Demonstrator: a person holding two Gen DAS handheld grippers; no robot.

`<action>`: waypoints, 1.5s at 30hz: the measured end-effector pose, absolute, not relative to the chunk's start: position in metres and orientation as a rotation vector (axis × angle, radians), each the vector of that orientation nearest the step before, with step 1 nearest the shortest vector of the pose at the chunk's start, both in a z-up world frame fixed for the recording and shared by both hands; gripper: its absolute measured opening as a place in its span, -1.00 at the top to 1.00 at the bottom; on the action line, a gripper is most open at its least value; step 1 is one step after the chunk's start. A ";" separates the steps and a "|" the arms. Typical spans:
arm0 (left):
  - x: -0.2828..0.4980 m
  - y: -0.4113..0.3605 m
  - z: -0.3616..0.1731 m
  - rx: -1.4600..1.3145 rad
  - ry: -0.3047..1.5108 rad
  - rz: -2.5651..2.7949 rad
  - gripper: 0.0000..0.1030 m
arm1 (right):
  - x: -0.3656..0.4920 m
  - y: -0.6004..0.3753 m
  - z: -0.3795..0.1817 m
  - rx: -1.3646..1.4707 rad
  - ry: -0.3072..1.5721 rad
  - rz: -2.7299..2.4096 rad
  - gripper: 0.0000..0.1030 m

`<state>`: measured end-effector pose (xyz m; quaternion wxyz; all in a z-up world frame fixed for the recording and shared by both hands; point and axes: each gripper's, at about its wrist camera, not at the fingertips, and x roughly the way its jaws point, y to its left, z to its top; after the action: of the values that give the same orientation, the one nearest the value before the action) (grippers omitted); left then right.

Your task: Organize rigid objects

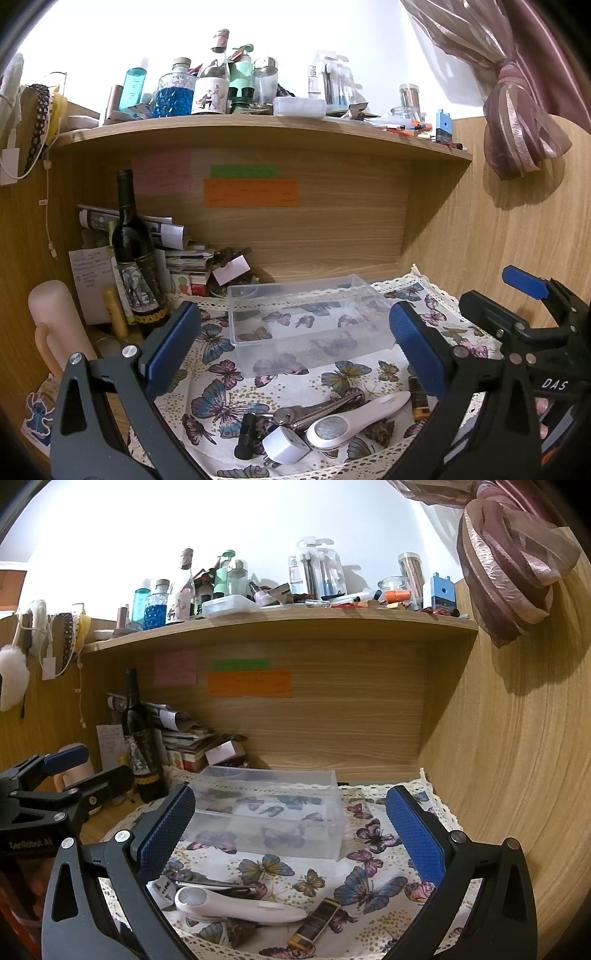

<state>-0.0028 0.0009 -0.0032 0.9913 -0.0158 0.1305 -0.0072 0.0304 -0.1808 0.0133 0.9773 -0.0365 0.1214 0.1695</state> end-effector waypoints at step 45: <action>0.042 0.074 -0.070 -0.148 0.585 0.029 -0.38 | 0.076 -0.215 -0.046 -0.066 0.540 0.273 -0.43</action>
<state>0.0417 0.0742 -0.0697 0.9547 -0.0727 0.2880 0.0143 0.0756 -0.2147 -0.0460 0.9540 -0.0326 0.2661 0.1342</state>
